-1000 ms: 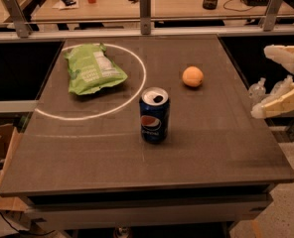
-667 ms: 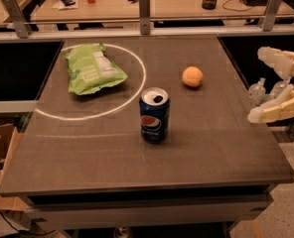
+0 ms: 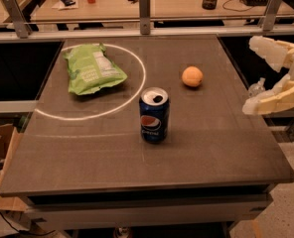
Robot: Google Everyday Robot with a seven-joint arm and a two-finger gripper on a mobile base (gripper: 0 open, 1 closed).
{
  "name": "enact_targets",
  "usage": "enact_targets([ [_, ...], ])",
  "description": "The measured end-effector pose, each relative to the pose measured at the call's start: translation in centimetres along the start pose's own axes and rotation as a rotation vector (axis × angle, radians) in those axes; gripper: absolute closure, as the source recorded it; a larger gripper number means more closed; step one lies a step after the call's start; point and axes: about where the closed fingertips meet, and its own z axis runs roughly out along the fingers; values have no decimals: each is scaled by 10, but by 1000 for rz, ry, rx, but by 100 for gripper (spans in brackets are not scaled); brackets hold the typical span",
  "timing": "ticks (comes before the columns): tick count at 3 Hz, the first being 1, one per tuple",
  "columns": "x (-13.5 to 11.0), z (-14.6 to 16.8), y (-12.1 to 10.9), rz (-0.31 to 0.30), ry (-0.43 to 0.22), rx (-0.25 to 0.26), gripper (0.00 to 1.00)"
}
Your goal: Pick pepsi can
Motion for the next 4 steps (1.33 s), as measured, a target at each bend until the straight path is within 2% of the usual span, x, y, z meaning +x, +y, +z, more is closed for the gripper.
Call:
enact_targets([
  [1, 9, 11, 14, -15, -1, -3, 0],
  [2, 28, 33, 37, -40, -33, 23, 0],
  [3, 45, 53, 53, -45, -29, 53, 0],
  [4, 61, 72, 64, -14, -19, 70, 0],
])
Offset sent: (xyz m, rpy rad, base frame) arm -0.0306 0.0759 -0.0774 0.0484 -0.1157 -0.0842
